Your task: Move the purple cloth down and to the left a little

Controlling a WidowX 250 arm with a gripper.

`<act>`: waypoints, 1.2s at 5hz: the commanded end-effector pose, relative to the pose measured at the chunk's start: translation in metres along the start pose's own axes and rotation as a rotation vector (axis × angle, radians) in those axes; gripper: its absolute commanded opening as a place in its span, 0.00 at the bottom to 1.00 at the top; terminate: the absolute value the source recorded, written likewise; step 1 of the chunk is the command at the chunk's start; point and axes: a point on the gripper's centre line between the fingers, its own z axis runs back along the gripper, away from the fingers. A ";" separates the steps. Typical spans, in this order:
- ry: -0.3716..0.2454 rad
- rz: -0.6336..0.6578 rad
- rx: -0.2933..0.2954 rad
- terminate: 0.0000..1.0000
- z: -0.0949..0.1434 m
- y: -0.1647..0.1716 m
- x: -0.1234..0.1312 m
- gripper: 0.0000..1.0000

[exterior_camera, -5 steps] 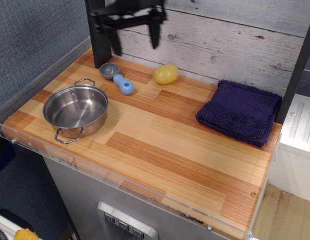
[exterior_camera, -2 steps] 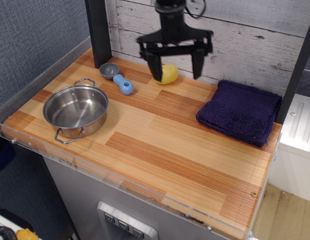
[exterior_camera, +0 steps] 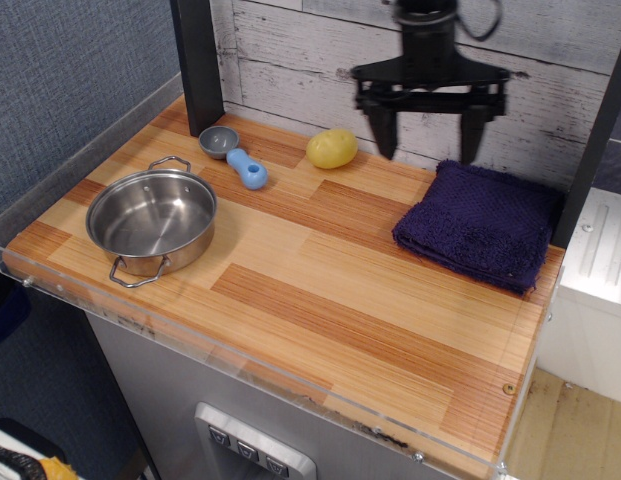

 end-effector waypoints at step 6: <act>0.010 -0.180 0.055 0.00 -0.068 -0.028 0.008 1.00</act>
